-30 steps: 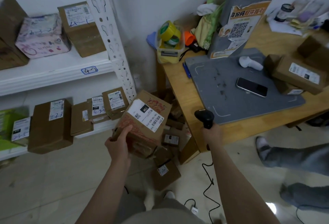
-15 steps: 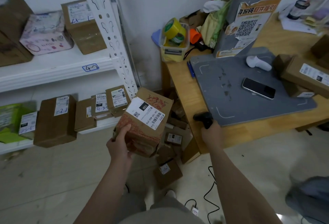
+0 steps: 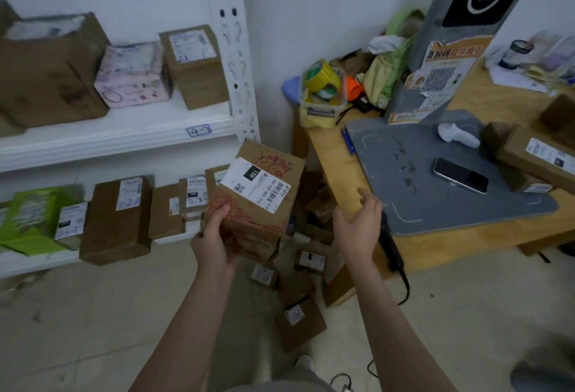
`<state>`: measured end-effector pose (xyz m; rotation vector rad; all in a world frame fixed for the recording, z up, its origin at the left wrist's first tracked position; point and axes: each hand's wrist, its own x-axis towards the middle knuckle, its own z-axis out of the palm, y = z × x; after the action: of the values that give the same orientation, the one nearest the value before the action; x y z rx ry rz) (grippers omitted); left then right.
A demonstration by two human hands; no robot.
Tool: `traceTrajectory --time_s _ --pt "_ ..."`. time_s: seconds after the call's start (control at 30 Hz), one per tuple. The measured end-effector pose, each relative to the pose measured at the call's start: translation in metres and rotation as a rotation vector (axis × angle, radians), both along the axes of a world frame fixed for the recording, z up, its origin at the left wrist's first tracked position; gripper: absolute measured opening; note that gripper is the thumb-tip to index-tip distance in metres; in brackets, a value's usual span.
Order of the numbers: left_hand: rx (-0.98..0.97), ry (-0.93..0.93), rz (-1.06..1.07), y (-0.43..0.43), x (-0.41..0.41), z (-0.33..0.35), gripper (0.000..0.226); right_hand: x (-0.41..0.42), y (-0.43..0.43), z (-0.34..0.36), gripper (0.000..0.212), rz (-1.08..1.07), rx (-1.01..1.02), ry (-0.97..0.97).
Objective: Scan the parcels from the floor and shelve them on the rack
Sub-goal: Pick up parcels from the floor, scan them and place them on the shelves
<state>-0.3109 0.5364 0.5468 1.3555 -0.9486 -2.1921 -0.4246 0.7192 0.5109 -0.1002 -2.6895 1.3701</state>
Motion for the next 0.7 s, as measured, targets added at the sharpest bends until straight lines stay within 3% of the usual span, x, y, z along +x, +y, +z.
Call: traceTrajectory --time_s 0.13,0.3,0.43,0.6,0.7 --pt "-0.013 0.087 0.013 -0.036 0.027 0.033 0.029 0.028 -0.069 0.04 0.053 0.09 -0.154 0.037" --pt "-0.065 0.187 0.115 -0.1 0.082 0.065 0.085 0.083 -0.161 0.08 0.054 0.285 -0.304 0.059" --pt "-0.069 0.344 0.168 -0.156 0.132 0.095 0.071 0.137 -0.231 0.114 0.053 0.544 -0.411 0.066" --pt "-0.128 0.453 0.297 -0.223 0.205 0.145 0.026 0.214 -0.314 0.17 0.065 0.862 -0.524 0.102" --pt "-0.196 0.538 0.371 -0.264 0.254 0.18 0.033 0.256 -0.368 0.208 0.066 1.026 -0.587 0.17"
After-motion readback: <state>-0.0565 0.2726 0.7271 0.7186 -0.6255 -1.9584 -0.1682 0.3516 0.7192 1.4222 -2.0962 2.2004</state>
